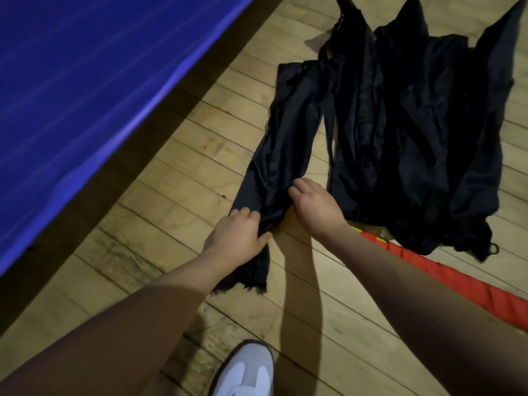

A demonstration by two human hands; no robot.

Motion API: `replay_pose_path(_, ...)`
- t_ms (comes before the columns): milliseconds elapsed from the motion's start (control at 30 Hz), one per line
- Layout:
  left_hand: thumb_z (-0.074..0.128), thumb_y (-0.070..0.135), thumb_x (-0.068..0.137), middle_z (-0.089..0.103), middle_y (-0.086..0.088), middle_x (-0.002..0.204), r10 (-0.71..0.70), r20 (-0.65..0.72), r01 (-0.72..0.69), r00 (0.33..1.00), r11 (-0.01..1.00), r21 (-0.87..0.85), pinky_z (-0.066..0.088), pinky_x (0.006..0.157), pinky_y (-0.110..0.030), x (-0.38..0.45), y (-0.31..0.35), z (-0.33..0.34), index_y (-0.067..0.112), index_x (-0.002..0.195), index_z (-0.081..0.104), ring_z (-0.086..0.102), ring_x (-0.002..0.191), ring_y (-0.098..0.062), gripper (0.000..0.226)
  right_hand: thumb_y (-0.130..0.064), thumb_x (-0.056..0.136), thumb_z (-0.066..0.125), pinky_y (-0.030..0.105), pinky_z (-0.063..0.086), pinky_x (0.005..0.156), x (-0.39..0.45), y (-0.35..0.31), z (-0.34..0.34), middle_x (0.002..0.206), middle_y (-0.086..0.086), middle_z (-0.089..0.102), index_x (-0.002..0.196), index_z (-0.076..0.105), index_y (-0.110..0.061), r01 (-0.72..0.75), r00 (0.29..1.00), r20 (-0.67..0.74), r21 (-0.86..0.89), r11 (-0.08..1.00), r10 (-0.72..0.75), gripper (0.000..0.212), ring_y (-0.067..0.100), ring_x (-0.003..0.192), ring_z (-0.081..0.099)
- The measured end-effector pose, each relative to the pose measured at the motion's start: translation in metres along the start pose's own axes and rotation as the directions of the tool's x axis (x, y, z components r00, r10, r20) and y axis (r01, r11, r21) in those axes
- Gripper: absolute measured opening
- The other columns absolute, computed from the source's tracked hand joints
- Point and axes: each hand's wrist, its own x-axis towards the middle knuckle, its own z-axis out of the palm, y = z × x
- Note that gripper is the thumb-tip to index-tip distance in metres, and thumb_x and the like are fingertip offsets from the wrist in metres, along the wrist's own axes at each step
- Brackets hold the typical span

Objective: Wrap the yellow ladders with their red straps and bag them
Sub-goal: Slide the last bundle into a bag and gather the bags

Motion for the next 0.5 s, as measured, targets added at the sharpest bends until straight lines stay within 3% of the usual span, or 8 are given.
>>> replay_pose_path(100,0.043,0.042,0.099,0.057,-0.005,0.105,0.048,-0.012,-0.049,0.999,0.996,-0.078,0.044,0.072,-0.033,0.010,0.030,-0.004,0.013,0.105,0.054,0.057,0.100,-0.024,0.031,-0.001,0.069,0.071,0.035,0.053,0.072,-0.021,0.023,-0.012,0.097,0.017,0.064,0.091,0.066,0.000,-0.042,0.999,-0.028,-0.004,0.999,0.042,0.023,0.035,0.089,0.064)
replay_pose_path(233,0.055,0.036,0.095,0.059,-0.005,0.081,-0.105,-0.024,0.085,0.994,0.899,-0.429,0.047,0.063,-0.032,0.024,0.065,-0.011,0.015,0.085,0.053,0.060,0.080,-0.024,0.024,-0.008,0.077,0.067,0.041,0.050,0.083,-0.055,0.040,-0.019,0.128,0.017,0.056,0.127,0.057,-0.006,-0.149,0.989,-0.017,0.006,0.989,0.149,0.051,0.038,0.107,0.058)
replay_pose_path(367,0.060,0.033,0.093,0.063,-0.004,0.092,-0.133,-0.011,0.101,0.991,0.804,-0.587,0.043,0.072,-0.026,0.039,0.093,-0.023,0.012,0.101,0.060,0.059,0.088,-0.019,0.022,-0.010,0.077,0.054,0.045,0.048,0.081,-0.087,0.039,-0.027,0.122,0.017,0.054,0.130,0.052,-0.006,-0.230,0.966,-0.066,0.208,0.951,0.248,0.053,0.040,0.097,0.055)
replay_pose_path(500,0.054,0.025,0.096,0.061,0.001,0.099,-0.114,0.028,0.105,0.993,0.758,-0.644,0.044,0.084,-0.025,0.042,0.113,-0.026,0.011,0.125,0.052,0.058,0.099,-0.019,0.032,-0.017,0.069,0.053,0.042,0.045,0.085,-0.118,0.035,-0.032,0.122,0.010,0.049,0.129,0.049,-0.014,-0.185,0.983,0.080,0.363,0.913,0.167,0.061,0.032,0.101,0.051)
